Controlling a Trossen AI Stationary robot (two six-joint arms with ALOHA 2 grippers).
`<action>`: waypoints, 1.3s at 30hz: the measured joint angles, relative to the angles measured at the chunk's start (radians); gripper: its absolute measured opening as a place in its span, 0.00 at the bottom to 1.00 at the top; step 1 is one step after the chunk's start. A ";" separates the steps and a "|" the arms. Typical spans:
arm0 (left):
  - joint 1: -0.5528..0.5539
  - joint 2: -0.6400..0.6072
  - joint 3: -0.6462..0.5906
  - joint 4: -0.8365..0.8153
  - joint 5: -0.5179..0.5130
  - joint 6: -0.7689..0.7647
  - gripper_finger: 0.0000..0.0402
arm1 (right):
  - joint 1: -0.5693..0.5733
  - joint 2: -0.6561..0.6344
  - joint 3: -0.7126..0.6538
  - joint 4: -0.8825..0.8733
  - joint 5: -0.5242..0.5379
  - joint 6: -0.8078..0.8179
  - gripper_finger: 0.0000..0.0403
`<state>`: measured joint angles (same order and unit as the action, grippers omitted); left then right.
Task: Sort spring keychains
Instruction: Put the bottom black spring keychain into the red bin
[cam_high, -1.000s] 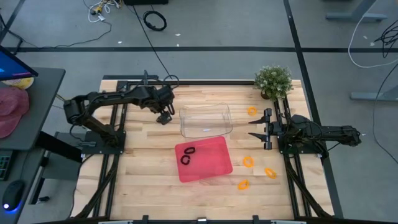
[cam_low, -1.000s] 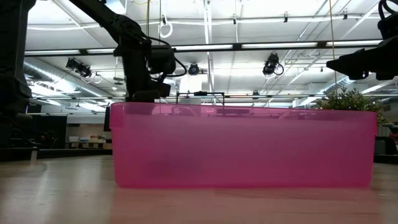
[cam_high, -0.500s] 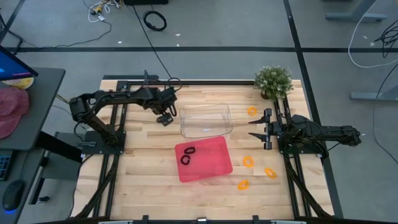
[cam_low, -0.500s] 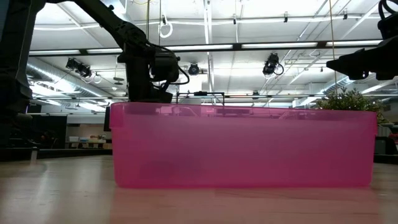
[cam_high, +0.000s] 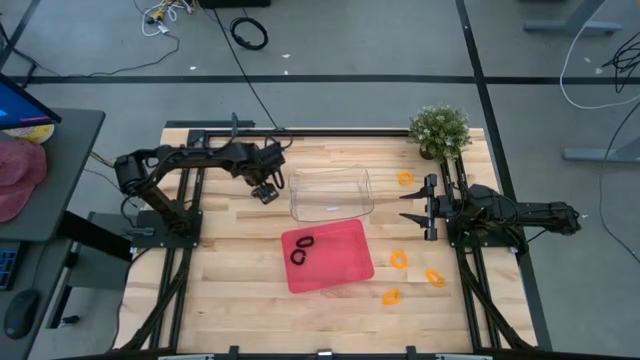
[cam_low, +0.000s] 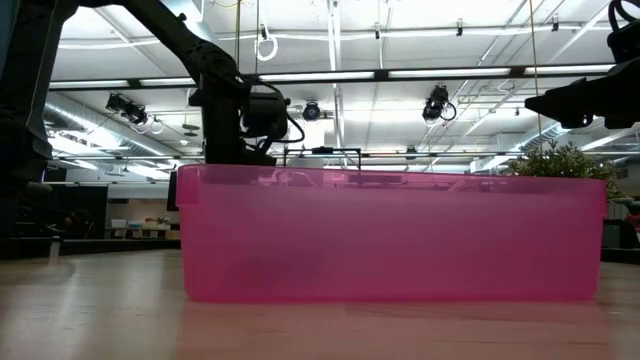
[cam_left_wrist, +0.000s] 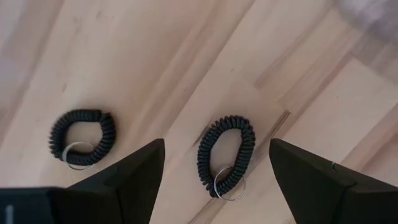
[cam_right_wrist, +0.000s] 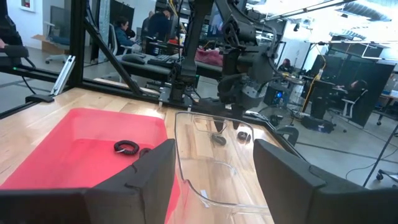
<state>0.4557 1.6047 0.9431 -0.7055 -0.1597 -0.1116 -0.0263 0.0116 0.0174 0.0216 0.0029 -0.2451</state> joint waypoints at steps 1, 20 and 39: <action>0.000 0.000 -0.017 0.016 0.000 0.000 0.74 | 0.000 0.000 0.000 0.000 0.000 0.000 0.55; -0.012 -0.001 -0.049 0.087 -0.004 0.025 0.74 | 0.000 0.000 0.000 0.000 0.000 0.000 0.55; -0.035 -0.001 -0.049 0.093 -0.003 0.018 0.74 | 0.000 0.000 0.000 0.000 0.000 0.000 0.55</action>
<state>0.4206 1.6035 0.8944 -0.6121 -0.1631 -0.0937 -0.0261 0.0113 0.0173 0.0216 0.0029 -0.2451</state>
